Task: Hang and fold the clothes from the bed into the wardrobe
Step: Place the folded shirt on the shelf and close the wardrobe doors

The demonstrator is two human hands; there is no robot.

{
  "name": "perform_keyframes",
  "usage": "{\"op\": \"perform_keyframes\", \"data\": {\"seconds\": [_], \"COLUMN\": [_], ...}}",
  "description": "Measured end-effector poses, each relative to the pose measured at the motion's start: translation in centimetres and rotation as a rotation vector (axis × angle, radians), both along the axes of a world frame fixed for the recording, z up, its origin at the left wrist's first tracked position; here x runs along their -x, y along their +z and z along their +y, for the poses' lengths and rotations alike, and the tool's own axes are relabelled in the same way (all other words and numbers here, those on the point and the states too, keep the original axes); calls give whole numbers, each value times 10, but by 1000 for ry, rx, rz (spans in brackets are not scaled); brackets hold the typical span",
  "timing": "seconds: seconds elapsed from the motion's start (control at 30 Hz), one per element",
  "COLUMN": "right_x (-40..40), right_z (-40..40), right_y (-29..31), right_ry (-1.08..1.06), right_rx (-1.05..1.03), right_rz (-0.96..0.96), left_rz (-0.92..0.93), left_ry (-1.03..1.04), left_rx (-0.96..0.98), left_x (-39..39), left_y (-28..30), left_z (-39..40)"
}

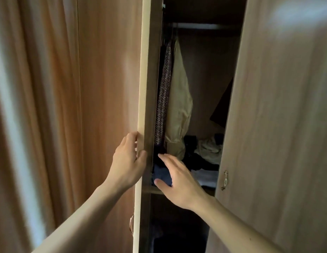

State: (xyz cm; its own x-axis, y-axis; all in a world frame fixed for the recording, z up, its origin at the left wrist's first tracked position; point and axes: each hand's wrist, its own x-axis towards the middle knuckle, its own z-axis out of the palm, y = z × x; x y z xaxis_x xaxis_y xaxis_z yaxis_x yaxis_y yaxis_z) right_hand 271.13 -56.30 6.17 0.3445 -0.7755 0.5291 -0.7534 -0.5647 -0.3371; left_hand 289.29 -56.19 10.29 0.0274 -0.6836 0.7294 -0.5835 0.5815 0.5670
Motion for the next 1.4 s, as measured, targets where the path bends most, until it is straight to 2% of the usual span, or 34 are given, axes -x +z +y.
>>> {"op": "perform_keyframes", "data": {"seconds": [0.23,0.37,0.83,1.2,1.3,1.4], "right_x": [27,57,167,216,231,245], "right_z": [-5,-6,-43,-87,-101,-114], "right_y": [-7,-6,-8,-10,-11,-11], "right_ry": [41,31,-48,-68,-66,-77], "right_rx": [17,21,4,27,35,33], "right_rz": [-48,-126,-144,-247,-217,-193], "left_rz": [5,-55,-184,-328,-360,-416], "left_ry": [-158,-185,-41,5,-42,7], "left_rx": [39,51,80,168,198,233], "left_x": [44,77,191,225,233,245], "left_y": [-5,-10,-14,-24,-34,-39], "left_z": [-6,-15,-54,-106,-127,-147]}}
